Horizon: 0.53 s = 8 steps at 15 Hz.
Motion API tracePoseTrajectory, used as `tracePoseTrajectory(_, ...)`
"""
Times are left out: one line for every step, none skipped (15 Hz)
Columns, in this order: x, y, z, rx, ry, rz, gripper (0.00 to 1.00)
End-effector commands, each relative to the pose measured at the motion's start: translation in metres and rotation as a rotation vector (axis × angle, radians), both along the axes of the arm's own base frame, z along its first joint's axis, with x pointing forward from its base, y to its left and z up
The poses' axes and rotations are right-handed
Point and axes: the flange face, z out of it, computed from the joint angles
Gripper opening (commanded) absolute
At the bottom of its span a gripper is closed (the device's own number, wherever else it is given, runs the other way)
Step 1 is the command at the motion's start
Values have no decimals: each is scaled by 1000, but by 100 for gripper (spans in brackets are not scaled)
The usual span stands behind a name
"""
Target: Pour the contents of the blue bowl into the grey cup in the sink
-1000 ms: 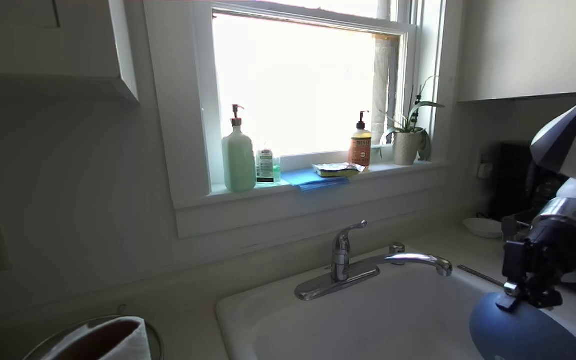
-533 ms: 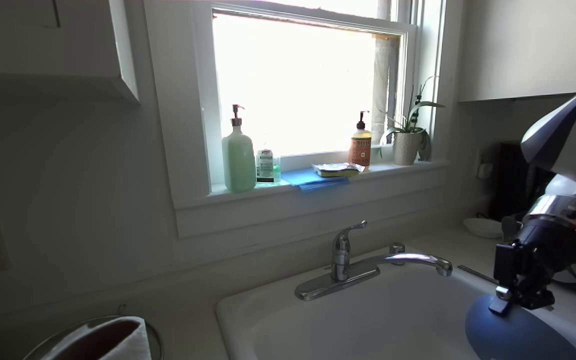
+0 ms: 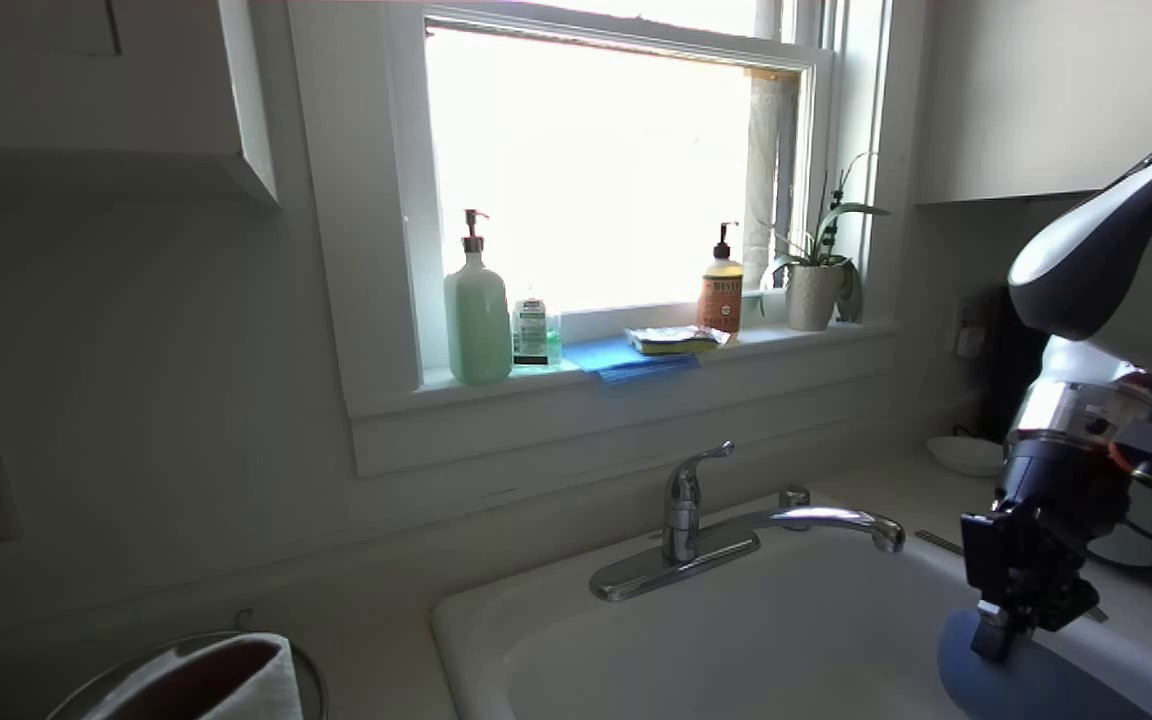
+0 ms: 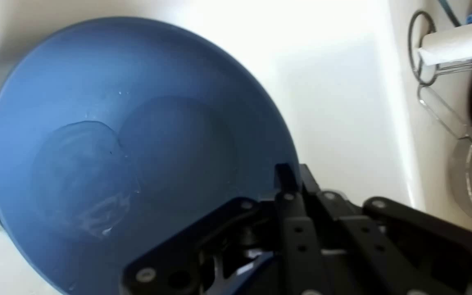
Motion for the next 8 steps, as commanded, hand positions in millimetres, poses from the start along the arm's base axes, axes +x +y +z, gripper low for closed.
tracePoseTrajectory(8,10,21,-174,54,-20,1)
tracePoseTrajectory(9,11,25,-217,73,-22,1)
tracePoseTrajectory(11,12,30,-262,89,-23,1)
tracePoseTrajectory(12,12,34,-302,106,-23,1)
tracePoseTrajectory(12,13,39,-341,121,-20,1)
tracePoseTrajectory(13,13,43,-381,135,-18,1)
tracePoseTrajectory(13,11,49,-430,141,-18,1)
tracePoseTrajectory(14,9,54,-473,142,-14,1)
